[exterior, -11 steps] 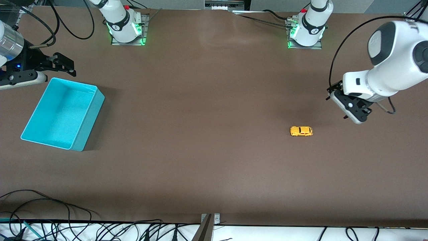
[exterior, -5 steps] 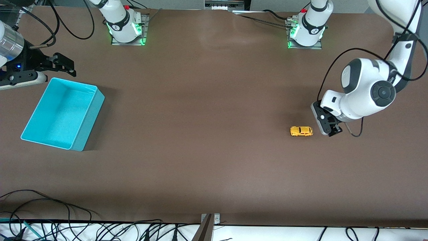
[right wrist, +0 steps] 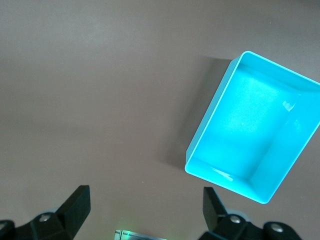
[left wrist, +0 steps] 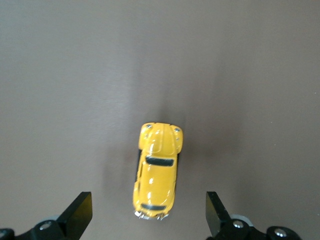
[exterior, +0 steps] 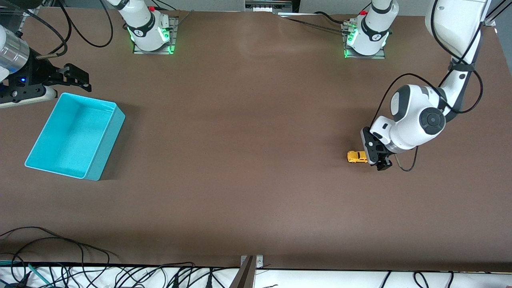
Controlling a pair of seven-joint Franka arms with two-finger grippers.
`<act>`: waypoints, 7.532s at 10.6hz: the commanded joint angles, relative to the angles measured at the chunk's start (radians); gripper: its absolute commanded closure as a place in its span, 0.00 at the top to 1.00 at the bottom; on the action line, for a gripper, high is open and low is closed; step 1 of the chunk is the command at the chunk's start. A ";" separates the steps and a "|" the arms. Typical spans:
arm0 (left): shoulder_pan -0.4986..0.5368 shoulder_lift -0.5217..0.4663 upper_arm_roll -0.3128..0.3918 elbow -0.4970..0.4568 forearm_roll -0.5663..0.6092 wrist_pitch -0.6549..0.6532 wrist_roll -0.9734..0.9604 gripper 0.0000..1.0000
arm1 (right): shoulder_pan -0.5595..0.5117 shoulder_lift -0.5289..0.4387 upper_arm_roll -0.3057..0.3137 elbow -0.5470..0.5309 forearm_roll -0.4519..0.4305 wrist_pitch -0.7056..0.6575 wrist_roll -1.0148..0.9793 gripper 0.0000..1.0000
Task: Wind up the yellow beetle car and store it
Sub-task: 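Lower the left gripper onto the yellow beetle car and grasp it, then drag the yellow car backward along the table with the left gripper, then release the car so it rolls toward the blue box, lift left gripper, then reach the right gripper to the car beside the box and grasp it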
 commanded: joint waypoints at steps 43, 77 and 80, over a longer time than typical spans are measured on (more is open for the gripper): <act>0.176 0.103 0.170 -0.034 0.123 0.084 0.465 0.05 | -0.005 0.034 -0.088 0.042 0.022 -0.069 -0.218 1.00; 0.192 -0.232 -0.094 0.350 0.012 -0.553 -0.230 1.00 | 0.102 0.027 -0.069 0.044 0.008 -0.080 -0.109 1.00; 0.173 -0.296 -0.092 0.348 0.015 -0.614 -0.517 1.00 | 0.104 0.030 -0.069 0.044 0.008 -0.078 -0.109 1.00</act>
